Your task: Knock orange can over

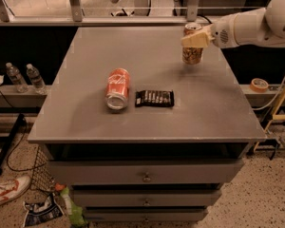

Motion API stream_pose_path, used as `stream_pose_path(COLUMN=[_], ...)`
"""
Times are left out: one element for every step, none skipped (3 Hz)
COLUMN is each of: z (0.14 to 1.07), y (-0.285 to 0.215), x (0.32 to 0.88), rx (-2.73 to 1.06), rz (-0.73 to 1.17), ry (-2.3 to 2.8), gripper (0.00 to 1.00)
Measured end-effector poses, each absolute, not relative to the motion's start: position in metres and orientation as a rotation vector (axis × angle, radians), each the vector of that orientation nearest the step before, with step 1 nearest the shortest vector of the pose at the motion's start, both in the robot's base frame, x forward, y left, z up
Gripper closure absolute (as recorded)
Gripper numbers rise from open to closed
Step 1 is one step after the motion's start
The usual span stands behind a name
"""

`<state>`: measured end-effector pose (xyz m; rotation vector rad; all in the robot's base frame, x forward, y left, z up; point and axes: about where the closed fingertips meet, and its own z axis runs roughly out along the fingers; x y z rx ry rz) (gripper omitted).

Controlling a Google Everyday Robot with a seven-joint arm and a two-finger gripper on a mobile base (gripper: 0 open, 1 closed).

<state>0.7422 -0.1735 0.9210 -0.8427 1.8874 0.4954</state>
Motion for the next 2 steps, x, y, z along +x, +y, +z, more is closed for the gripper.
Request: stream_pose_path(z=[0.923,0.903], y=[-0.178,-0.178], x=[0.747,0.745], rx=[-1.017,-1.257], rz=[0.323,0.133], ry=[2.006,2.135], gripper=[1.00,1.00])
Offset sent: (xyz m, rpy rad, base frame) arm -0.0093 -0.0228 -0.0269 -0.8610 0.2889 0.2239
